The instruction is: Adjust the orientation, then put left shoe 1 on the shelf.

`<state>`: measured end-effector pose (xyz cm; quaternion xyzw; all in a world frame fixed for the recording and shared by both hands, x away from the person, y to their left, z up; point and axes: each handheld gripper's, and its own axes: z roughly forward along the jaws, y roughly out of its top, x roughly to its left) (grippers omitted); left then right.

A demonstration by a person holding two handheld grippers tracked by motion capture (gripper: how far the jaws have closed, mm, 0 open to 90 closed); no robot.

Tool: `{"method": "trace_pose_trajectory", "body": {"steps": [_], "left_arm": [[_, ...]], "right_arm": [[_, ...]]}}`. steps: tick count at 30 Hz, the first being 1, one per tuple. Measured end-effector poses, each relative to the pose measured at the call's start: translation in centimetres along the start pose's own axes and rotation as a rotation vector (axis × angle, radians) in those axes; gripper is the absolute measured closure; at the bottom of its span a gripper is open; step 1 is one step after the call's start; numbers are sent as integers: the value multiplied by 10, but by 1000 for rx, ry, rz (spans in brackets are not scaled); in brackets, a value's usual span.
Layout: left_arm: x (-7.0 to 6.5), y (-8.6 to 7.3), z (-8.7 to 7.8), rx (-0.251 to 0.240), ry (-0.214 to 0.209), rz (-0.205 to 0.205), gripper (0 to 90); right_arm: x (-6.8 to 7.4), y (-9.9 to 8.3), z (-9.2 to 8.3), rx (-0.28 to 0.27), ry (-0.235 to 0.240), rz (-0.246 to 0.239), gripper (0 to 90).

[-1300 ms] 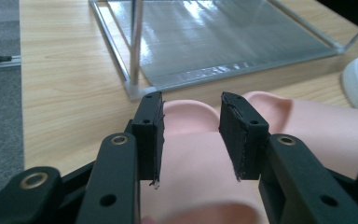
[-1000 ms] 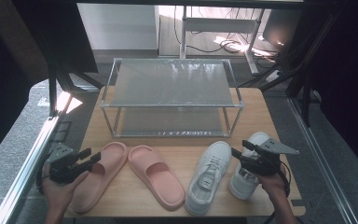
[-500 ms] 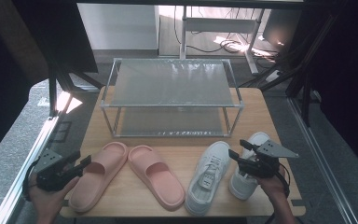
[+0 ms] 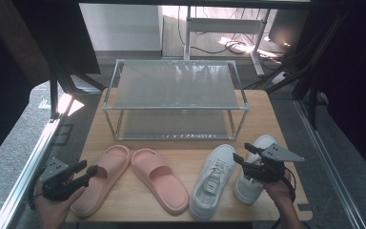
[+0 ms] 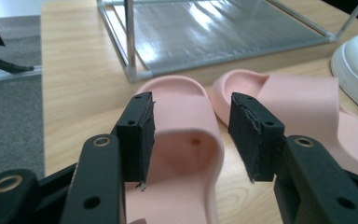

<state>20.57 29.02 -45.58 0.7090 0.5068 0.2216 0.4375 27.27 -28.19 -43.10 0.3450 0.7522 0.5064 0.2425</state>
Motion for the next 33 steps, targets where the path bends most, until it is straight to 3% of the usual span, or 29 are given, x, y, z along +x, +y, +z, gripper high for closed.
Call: {"method": "trace_pose_trajectory", "body": {"steps": [9,15,23,27,33], "left_arm": [[-9,-6,8,57,-23,3,491],[-13,-14,16,90,-42,-19,486],[-22,-18,26,127,-8,15,486],[-20,-24,31,147,-6,-9,486],[-18,-31,43,182,0,-11,509]], "right_arm": [[-1,-1,2,17,0,8,416],[-1,-2,3,23,0,2,416],[-3,-3,4,29,-8,9,415],[-3,-4,4,33,-12,8,414],[-3,-3,4,32,-13,4,414]]}}
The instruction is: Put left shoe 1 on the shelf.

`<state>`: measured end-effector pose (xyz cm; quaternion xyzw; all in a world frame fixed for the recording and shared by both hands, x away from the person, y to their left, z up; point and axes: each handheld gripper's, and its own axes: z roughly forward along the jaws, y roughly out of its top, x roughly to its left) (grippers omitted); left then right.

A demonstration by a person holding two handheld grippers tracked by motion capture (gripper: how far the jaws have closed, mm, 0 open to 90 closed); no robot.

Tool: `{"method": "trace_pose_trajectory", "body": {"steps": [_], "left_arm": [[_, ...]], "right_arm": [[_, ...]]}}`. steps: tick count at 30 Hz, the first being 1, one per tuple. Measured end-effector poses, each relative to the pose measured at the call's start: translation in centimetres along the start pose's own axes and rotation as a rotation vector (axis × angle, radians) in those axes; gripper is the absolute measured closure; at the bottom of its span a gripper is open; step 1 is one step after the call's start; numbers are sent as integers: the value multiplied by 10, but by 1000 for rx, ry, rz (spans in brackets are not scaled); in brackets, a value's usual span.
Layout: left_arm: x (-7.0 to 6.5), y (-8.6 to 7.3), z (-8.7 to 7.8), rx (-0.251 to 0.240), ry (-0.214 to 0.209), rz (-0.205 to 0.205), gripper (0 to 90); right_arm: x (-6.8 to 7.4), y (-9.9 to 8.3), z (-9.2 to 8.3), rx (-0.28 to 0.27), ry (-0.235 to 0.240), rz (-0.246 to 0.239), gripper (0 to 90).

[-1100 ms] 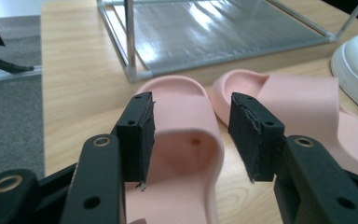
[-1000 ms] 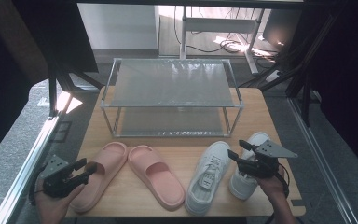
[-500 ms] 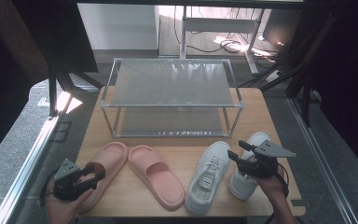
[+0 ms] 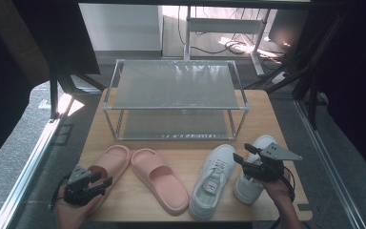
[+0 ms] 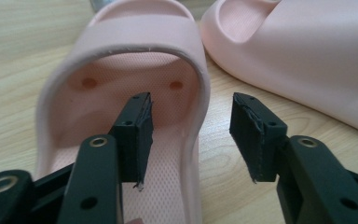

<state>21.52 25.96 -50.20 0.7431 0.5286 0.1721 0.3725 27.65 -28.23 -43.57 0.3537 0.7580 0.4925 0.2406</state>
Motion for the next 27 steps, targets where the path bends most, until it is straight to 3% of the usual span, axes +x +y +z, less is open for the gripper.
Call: {"method": "trace_pose_trajectory", "body": {"steps": [6,11,14,20,27], "left_arm": [[-3,8,18,50,9,36,596],[-4,10,30,84,23,53,744],[-6,12,30,84,32,68,822],[-11,21,23,66,30,75,842],[-21,55,13,13,15,121,841]], "right_arm": [[0,-1,1,4,1,2,413],[-1,-1,0,2,-4,1,412],[-1,0,-1,-1,-6,1,412],[-1,-1,0,2,-5,3,413],[-1,0,0,-1,-5,2,413]]}}
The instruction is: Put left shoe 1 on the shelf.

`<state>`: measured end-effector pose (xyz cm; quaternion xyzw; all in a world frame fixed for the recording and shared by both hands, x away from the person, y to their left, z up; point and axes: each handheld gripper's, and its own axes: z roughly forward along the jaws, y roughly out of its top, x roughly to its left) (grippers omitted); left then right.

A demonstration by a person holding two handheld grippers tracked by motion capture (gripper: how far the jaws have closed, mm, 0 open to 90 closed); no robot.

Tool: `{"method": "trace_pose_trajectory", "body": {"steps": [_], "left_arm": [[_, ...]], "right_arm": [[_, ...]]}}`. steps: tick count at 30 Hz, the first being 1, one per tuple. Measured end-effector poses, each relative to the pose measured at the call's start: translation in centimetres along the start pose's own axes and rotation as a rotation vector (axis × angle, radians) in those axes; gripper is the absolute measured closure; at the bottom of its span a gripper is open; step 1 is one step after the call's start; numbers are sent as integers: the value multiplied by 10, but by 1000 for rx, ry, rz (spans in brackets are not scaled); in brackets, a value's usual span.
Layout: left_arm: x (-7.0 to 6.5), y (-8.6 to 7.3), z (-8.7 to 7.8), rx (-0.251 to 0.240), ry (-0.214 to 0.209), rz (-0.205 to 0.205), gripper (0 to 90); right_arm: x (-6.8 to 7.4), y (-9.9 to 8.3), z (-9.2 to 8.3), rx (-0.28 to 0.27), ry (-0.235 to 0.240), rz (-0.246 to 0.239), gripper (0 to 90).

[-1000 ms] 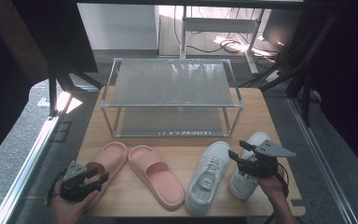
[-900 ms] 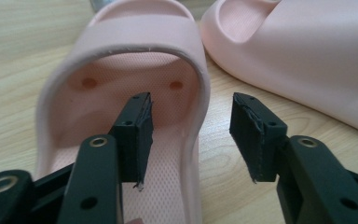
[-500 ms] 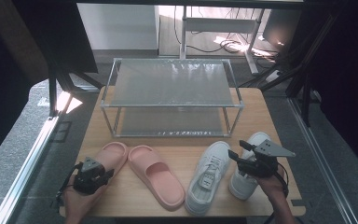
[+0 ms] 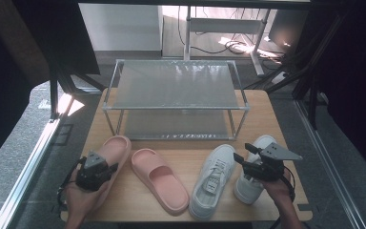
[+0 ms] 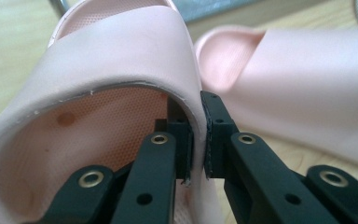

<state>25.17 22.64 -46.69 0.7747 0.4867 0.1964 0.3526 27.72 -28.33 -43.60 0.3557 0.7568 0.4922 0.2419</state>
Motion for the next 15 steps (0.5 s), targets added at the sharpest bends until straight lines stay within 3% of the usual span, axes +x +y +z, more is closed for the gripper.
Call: {"method": "trace_pose_trajectory", "body": {"steps": [15], "left_arm": [[0,61,32,23,-35,50,840]], "right_arm": [[-3,-1,0,-1,-3,4,414]]}}
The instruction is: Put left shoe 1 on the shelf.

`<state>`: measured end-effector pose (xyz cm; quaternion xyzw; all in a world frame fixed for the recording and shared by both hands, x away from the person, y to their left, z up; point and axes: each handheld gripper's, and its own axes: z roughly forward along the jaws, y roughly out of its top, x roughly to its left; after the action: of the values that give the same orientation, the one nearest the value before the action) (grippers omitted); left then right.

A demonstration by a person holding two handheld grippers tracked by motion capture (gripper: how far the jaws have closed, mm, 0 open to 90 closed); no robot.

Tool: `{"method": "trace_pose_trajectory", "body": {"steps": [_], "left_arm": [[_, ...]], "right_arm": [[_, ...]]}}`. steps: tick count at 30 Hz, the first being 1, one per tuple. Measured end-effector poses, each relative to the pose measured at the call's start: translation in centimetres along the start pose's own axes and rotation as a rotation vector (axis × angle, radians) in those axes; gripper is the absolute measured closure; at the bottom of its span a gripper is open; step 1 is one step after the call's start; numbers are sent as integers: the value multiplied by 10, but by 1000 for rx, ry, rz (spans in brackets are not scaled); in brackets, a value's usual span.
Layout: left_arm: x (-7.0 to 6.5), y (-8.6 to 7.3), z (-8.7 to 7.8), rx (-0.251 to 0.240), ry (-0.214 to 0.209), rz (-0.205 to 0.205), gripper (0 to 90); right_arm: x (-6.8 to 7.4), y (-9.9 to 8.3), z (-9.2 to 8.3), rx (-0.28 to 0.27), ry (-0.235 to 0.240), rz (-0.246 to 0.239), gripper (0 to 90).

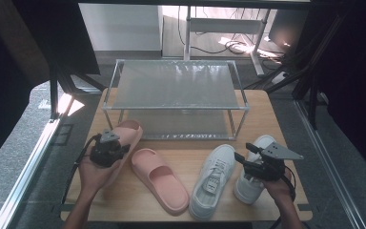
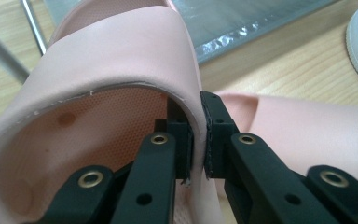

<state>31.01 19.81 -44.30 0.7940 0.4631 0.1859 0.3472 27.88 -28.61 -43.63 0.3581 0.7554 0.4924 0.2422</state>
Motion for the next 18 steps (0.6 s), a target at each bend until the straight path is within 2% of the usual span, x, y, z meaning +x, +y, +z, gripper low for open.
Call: {"method": "trace_pose_trajectory", "body": {"steps": [10,18], "left_arm": [[0,26,26,6,-25,16,840],[-2,39,49,19,-27,27,839]], "right_arm": [[0,-1,1,5,1,1,415],[-2,-1,2,5,0,7,415]]}}
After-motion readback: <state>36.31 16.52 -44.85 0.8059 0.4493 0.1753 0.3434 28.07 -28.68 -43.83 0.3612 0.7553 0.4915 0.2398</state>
